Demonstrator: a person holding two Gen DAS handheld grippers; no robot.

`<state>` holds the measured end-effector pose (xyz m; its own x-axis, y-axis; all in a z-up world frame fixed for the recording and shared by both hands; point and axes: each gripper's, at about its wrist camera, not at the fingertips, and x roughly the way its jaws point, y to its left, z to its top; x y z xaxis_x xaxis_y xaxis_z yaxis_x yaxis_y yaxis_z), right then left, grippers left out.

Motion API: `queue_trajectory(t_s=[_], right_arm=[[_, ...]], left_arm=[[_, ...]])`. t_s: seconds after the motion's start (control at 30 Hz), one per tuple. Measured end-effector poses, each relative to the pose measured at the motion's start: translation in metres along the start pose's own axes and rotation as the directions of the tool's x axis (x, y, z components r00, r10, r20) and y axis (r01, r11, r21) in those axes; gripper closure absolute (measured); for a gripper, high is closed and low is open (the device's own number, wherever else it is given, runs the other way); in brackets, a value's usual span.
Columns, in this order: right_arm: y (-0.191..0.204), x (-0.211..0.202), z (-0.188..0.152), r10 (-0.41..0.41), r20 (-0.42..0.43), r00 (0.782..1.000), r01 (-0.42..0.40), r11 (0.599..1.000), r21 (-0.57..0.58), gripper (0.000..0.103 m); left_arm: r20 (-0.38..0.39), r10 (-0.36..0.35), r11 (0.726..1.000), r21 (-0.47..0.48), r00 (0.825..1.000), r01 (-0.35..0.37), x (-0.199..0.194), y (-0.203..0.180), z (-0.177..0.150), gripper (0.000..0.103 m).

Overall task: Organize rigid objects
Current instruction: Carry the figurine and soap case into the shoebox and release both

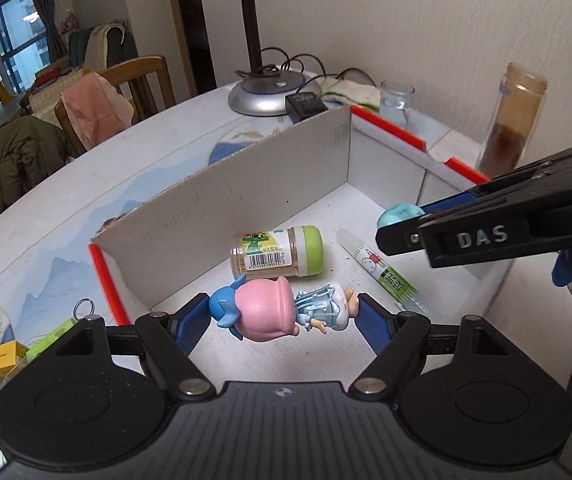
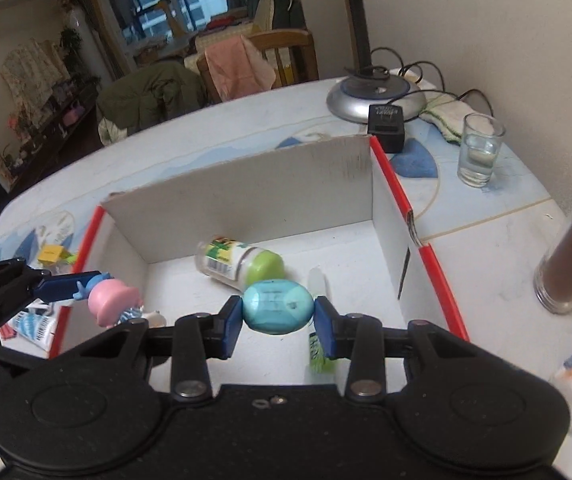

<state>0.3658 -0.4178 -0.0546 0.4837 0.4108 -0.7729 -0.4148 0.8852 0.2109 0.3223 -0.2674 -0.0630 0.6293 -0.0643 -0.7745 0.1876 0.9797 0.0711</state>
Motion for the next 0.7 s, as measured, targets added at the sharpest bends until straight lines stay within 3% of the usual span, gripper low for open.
queue_trajectory(t_s=[0.4, 0.7], right_arm=[[0.003, 0.059, 0.016, -0.028, -0.146, 0.989, 0.014, 0.995, -0.095, 0.065], [0.010, 0.076, 0.020, -0.076, -0.240, 0.968, 0.036, 0.986, -0.165, 0.065]], left_arm=[[-0.154, 0.002, 1.000, -0.007, 0.988, -0.003, 0.055, -0.001, 0.015, 0.024], [-0.316, 0.000, 1.000, -0.004, 0.949, -0.002, 0.085, -0.005, 0.021, 0.024]])
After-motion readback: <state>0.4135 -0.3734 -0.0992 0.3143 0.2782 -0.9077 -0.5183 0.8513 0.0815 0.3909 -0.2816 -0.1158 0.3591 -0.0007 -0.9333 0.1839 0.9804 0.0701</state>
